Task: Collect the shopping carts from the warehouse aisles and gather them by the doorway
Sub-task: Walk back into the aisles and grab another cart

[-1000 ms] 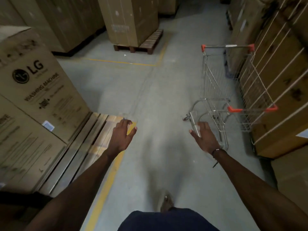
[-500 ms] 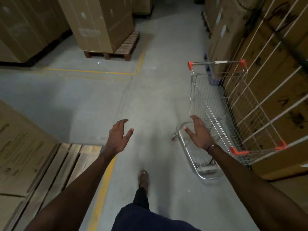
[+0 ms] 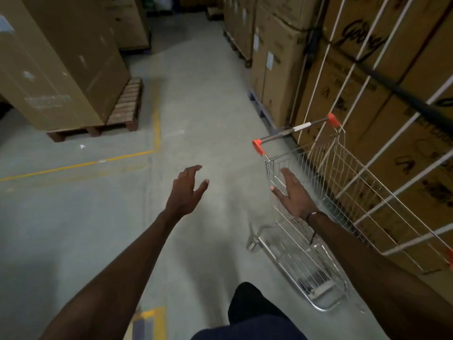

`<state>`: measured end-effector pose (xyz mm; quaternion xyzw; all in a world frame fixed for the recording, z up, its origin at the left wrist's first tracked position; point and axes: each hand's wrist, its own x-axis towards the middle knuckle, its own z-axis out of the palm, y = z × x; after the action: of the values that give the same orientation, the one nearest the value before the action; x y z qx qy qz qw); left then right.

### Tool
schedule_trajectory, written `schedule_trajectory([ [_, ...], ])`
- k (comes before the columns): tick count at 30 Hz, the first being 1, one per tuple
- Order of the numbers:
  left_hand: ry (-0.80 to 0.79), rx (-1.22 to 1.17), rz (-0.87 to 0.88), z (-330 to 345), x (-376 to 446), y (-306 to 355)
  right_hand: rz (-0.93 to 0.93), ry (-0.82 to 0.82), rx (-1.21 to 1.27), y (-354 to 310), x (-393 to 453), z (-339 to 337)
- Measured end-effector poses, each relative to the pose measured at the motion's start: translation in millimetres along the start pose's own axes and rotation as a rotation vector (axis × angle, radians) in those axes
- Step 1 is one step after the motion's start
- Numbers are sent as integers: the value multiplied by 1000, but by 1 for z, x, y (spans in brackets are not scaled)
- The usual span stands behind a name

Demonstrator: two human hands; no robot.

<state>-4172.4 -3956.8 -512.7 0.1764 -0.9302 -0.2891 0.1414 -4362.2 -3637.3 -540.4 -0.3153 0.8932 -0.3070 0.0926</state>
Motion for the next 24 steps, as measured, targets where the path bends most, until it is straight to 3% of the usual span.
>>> schedule_trajectory([
  [14,-247,101,383,64,374,9,301,111,29,49,251,-21],
  [18,-298,89,478,86,455,20,474,177,94,56,286,-29],
  [24,-511,100,687,156,548,59,619,200,103,64,303,-25],
])
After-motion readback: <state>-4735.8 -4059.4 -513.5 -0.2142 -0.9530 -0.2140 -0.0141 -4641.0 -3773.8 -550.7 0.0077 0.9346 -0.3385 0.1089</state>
